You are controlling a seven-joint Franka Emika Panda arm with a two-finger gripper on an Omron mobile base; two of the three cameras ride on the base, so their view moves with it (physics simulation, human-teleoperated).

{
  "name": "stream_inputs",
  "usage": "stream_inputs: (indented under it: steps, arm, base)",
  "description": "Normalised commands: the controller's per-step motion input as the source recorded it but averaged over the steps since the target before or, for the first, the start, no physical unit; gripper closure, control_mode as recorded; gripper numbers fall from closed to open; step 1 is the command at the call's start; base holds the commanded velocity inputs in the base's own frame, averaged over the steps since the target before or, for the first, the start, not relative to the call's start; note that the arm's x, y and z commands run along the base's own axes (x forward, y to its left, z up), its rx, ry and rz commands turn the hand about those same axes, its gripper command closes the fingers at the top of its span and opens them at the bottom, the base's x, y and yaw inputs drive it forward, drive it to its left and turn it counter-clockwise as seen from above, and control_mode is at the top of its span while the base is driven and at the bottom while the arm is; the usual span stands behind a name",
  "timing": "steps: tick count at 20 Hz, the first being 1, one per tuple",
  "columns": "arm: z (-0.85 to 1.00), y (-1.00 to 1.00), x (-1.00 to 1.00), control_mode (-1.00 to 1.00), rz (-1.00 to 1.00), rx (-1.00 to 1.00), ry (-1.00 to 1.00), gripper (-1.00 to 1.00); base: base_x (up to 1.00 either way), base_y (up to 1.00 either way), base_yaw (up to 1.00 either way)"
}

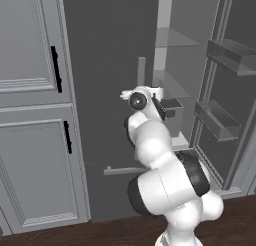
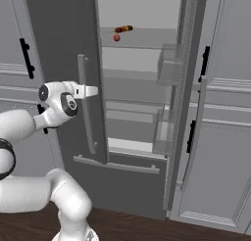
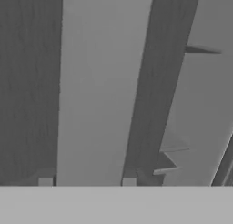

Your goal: Take the strawberry from the fridge and place it on top of the pancake, located on the dining counter.

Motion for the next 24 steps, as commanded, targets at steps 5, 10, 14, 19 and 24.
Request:
stream_inputs:
  steps: [5,10,14,19,24]
  arm:
    - [-0.01,0.38,-0.97,-1.0,-0.46,-0.02,0.0,1.0]
    - [0.0,0.41,-0.91,-1.0,-0.36,0.0,0.0,1.0]
    - [0.01,0.39,-0.72,-1.0,-0.21,0.0,0.0,1.0]
    - [-0.03,0.4,-0.55,-1.0,-0.05,0.0,-0.01,1.0]
    - [-0.03,0.2,-0.01,-1.0,0.0,0.0,0.0,-1.0]
  base:
    - [0.0,0.0,0.0]
    - [0.0,0.0,0.0]
    - [0.0,0.0,0.0]
    - [0.0,0.0,0.0]
    - [0.0,0.0,0.0]
